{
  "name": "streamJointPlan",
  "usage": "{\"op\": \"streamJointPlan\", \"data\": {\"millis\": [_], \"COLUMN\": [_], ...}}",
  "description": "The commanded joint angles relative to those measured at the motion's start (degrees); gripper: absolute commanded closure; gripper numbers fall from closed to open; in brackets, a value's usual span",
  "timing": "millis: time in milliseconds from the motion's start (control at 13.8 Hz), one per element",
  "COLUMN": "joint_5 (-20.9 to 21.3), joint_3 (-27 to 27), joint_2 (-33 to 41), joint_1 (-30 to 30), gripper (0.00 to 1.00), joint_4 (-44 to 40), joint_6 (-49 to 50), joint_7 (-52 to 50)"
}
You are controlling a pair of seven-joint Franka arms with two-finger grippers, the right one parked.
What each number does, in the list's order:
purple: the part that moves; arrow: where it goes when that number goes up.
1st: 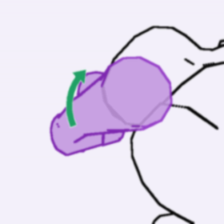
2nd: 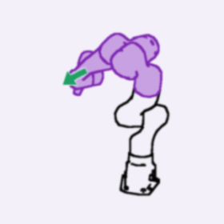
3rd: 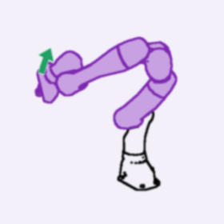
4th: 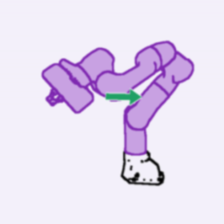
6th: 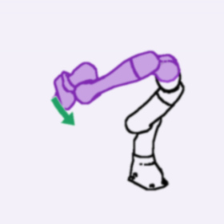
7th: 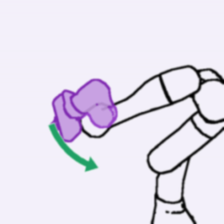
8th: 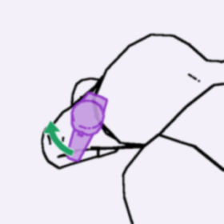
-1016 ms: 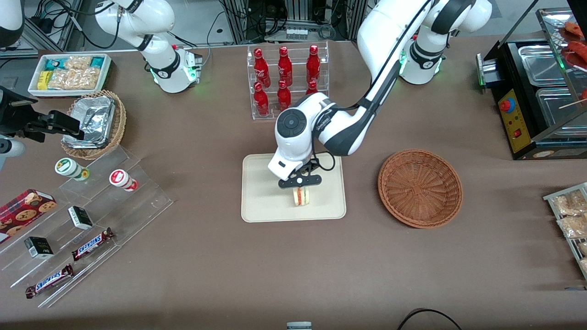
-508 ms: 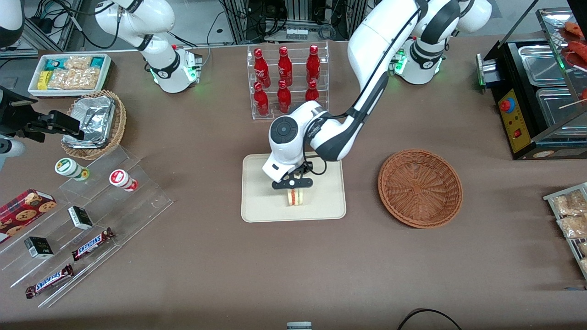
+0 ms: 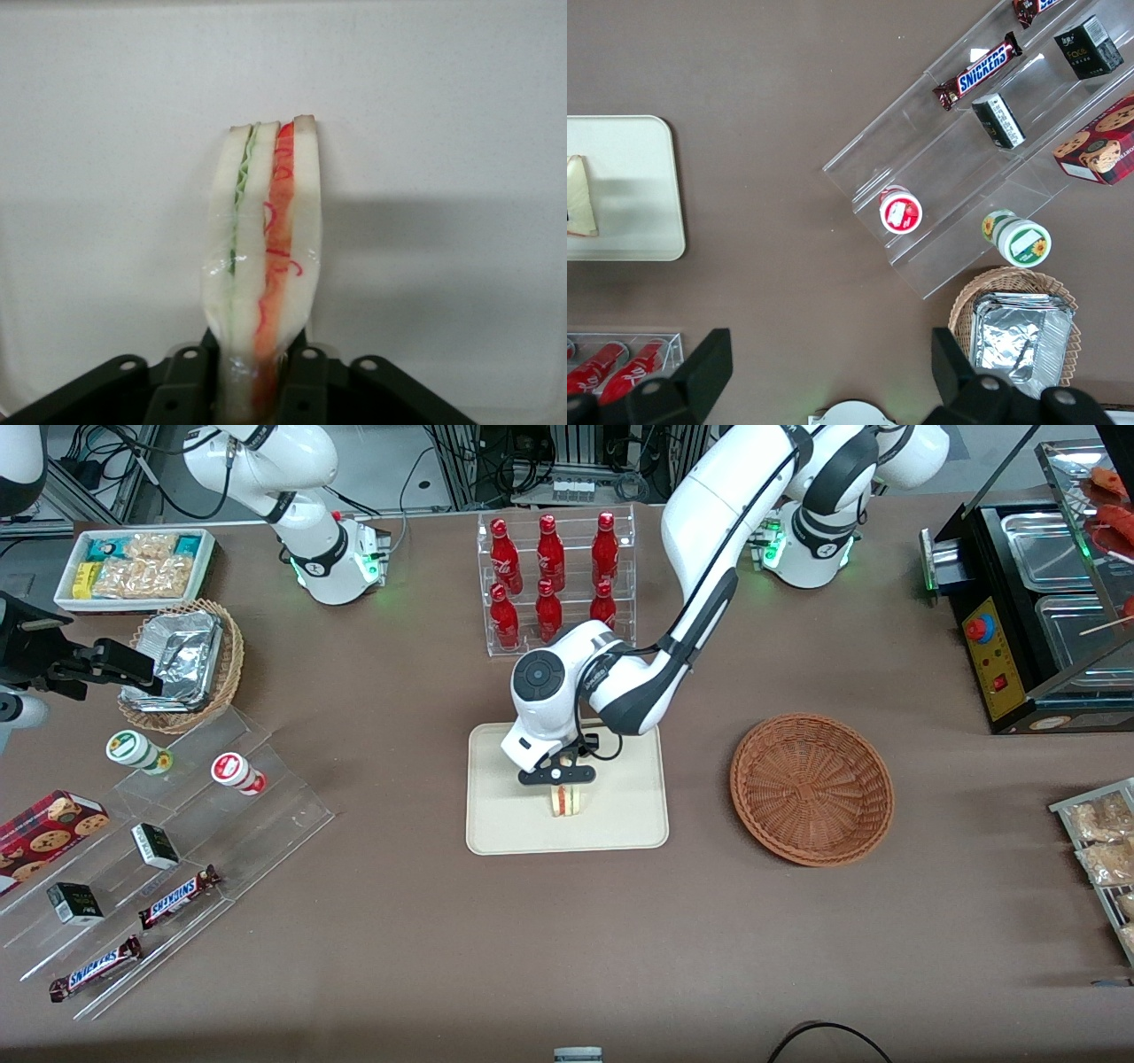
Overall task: Place sandwich from basket to tray
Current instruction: 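Lower the sandwich onto the tray and open the left gripper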
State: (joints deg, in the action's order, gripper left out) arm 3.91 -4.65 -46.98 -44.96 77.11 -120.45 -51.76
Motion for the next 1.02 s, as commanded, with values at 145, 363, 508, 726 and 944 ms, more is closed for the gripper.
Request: {"op": "streamJointPlan", "data": {"millis": [145, 363, 508, 726, 944], "joint_5": [1.27, 0.83, 1.09, 1.27, 0.92], "joint_3": [0.87, 1.05, 1.05, 1.05, 0.96], "joint_2": [4.08, 11.54, 16.46, 26.03, 35.79], "joint_1": [-0.22, 2.23, 5.13, 9.61, 15.41], "gripper": [0.00, 0.00, 0.00, 0.00, 0.00], "joint_4": [-1.70, -1.00, 0.14, 6.10, 13.74], "joint_6": [3.97, 9.96, 13.30, 15.32, 18.14], "joint_7": [-0.18, -0.01, 0.87, 4.88, 12.71]}}
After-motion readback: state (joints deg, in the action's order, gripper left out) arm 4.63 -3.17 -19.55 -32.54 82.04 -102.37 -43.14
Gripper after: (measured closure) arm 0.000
